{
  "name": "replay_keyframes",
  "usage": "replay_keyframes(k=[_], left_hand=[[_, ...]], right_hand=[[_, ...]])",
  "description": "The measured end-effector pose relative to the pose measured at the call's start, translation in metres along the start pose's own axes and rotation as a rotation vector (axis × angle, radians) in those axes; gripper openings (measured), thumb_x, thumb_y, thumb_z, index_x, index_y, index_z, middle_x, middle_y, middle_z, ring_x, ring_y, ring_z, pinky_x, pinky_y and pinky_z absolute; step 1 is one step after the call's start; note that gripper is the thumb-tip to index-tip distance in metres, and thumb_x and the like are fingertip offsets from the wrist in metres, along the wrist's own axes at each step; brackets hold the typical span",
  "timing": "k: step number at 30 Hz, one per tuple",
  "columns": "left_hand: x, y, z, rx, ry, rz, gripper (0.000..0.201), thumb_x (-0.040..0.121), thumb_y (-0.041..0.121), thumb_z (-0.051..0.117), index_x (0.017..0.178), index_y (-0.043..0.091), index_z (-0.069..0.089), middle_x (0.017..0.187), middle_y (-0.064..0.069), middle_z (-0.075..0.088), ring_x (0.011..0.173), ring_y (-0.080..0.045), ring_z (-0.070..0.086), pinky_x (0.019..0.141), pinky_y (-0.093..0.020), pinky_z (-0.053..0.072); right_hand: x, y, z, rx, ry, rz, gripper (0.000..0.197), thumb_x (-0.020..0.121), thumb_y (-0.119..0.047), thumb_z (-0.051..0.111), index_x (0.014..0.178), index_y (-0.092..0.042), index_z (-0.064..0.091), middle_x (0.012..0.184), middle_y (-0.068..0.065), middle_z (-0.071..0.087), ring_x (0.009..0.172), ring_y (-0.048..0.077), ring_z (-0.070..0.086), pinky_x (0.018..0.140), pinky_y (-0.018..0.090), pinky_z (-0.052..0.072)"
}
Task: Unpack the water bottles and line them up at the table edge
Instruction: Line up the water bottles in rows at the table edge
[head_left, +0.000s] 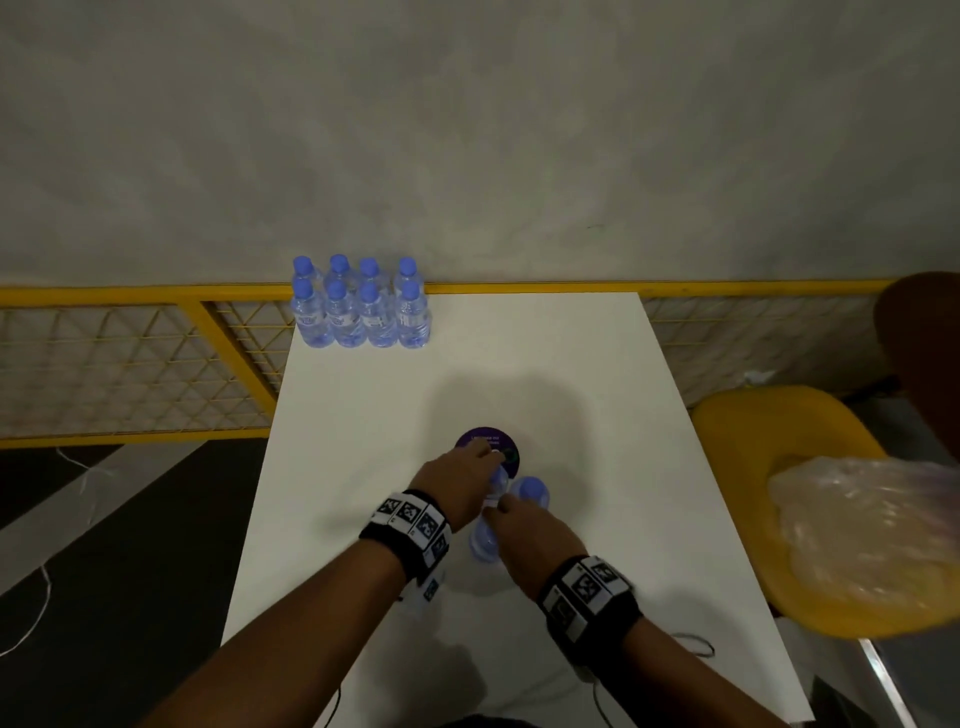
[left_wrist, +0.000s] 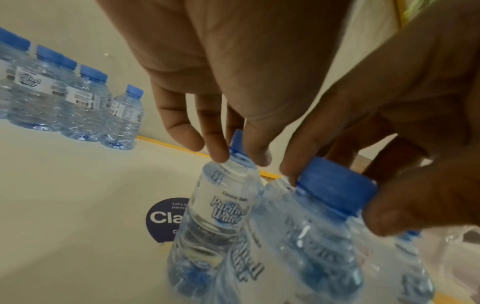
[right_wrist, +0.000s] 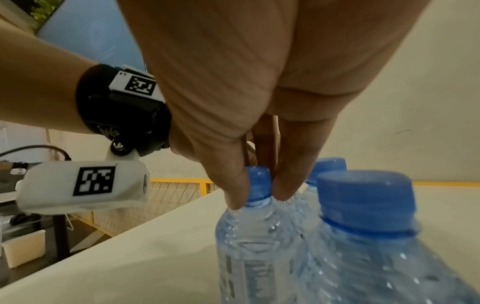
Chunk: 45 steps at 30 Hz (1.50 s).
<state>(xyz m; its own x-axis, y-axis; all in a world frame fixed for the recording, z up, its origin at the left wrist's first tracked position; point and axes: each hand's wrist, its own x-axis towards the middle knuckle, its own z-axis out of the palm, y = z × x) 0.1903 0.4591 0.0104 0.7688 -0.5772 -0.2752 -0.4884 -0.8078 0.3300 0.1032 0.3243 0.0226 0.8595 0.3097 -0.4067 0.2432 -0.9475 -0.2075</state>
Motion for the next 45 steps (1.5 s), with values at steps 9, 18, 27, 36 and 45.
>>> replay_keyframes(k=[9, 18, 27, 36, 45], left_hand=[[0.016, -0.007, -0.029, 0.052, 0.100, -0.039, 0.031, 0.093, 0.019, 0.061, 0.124, 0.017, 0.055, 0.127, -0.003, 0.049, 0.113, -0.026, 0.056, 0.083, -0.044, 0.055], [0.117, -0.056, -0.141, 0.124, 0.317, -0.077, 0.018, 0.099, 0.027, 0.055, 0.114, 0.018, 0.061, 0.118, -0.005, 0.053, 0.110, -0.030, 0.055, 0.082, -0.051, 0.055], [0.226, -0.142, -0.180, 0.148, 0.335, -0.207, 0.018, 0.096, 0.033, 0.060, 0.111, 0.024, 0.064, 0.115, -0.003, 0.056, 0.114, -0.032, 0.050, 0.090, -0.051, 0.050], [0.277, -0.189, -0.172, 0.189, 0.249, -0.259, 0.025, 0.097, 0.033, 0.056, 0.121, 0.026, 0.061, 0.127, -0.001, 0.055, 0.122, -0.029, 0.046, 0.096, -0.047, 0.045], [0.293, -0.211, -0.159, 0.130, 0.156, -0.217, 0.030, 0.095, 0.026, 0.056, 0.124, 0.020, 0.058, 0.126, -0.006, 0.052, 0.116, -0.033, 0.049, 0.095, -0.053, 0.050]], right_hand=[[-0.002, 0.003, -0.027, 0.157, 0.138, 0.031, 0.024, 0.094, -0.020, 0.049, 0.113, -0.009, 0.058, 0.112, 0.011, 0.058, 0.099, 0.031, 0.061, 0.078, 0.036, 0.046], [0.067, 0.015, -0.140, 0.247, 0.289, 0.034, 0.021, 0.082, -0.028, 0.065, 0.091, -0.009, 0.063, 0.092, 0.012, 0.058, 0.084, 0.034, 0.060, 0.065, 0.030, 0.035], [0.203, 0.052, -0.200, 0.308, 0.310, 0.142, 0.026, 0.084, -0.027, 0.068, 0.104, -0.011, 0.065, 0.108, 0.016, 0.059, 0.095, 0.035, 0.062, 0.071, 0.030, 0.042], [0.303, 0.073, -0.198, 0.348, 0.240, 0.211, 0.015, 0.088, -0.017, 0.066, 0.100, -0.008, 0.069, 0.098, 0.010, 0.064, 0.087, 0.029, 0.067, 0.069, 0.030, 0.050], [0.355, 0.072, -0.184, 0.326, 0.289, 0.153, 0.024, 0.087, -0.025, 0.067, 0.107, -0.011, 0.065, 0.099, 0.014, 0.067, 0.090, 0.031, 0.065, 0.073, 0.034, 0.051]])
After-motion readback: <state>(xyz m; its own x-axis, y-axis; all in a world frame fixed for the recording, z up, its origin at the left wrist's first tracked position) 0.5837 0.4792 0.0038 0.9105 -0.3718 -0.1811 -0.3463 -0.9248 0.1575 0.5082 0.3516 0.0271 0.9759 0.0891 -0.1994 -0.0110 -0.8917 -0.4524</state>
